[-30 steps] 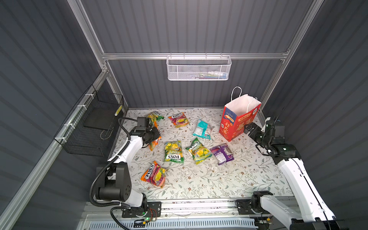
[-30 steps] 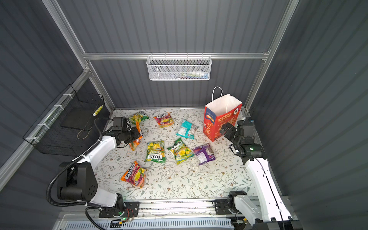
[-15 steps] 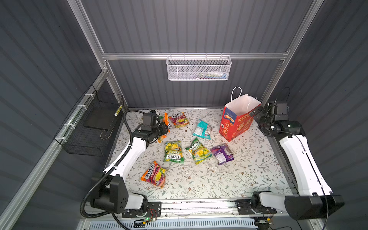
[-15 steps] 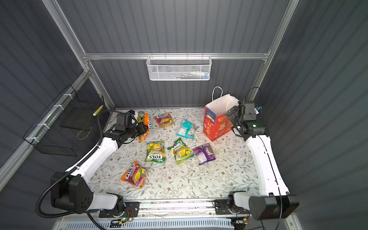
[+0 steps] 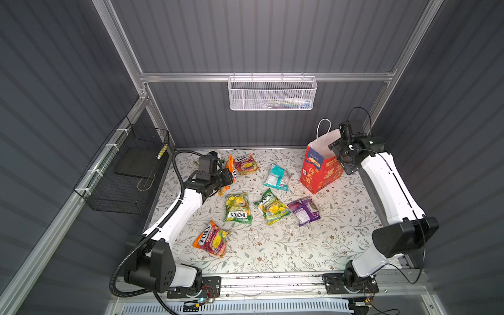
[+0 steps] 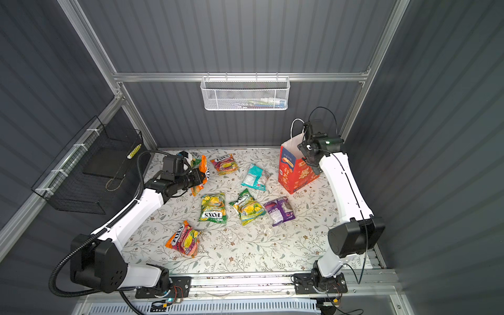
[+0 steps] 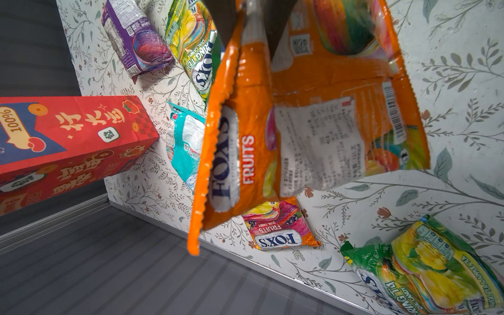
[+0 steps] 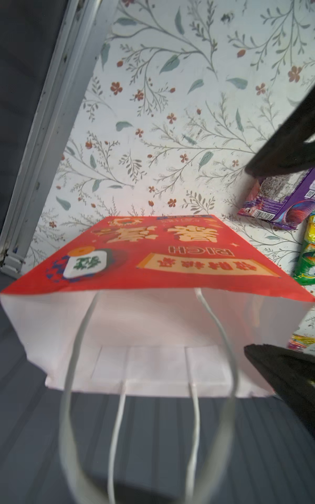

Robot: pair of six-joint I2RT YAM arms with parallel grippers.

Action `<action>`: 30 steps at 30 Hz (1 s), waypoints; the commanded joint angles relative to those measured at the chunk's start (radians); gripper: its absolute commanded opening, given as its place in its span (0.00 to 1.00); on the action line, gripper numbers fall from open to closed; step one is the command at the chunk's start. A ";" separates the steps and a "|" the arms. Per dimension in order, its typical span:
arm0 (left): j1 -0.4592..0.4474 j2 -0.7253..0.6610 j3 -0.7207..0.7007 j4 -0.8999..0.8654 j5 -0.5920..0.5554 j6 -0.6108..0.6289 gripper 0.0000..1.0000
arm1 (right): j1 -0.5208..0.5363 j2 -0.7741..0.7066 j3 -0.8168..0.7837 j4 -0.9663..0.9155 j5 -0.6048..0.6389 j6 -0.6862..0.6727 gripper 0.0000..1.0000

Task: Place the snacks into the paper bag
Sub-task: Pick up the paper bag from the top-right of the table.

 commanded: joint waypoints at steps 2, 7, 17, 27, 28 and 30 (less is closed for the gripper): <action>-0.003 -0.046 -0.025 0.049 0.022 0.008 0.00 | 0.001 0.024 0.027 -0.056 0.062 0.069 0.86; -0.005 -0.052 -0.036 0.054 0.036 0.003 0.00 | -0.001 0.047 0.029 -0.016 0.068 0.041 0.71; -0.005 -0.074 -0.040 0.057 0.040 0.005 0.00 | -0.014 0.097 0.060 0.007 0.028 -0.011 0.63; -0.005 -0.068 -0.039 0.058 0.049 0.006 0.00 | -0.025 0.122 0.081 0.002 -0.006 -0.082 0.28; -0.005 -0.071 -0.039 0.058 0.049 0.006 0.00 | -0.025 0.121 0.080 0.004 -0.006 -0.092 0.23; -0.005 -0.071 -0.040 0.059 0.049 0.006 0.00 | -0.025 0.114 0.076 -0.004 -0.011 -0.103 0.15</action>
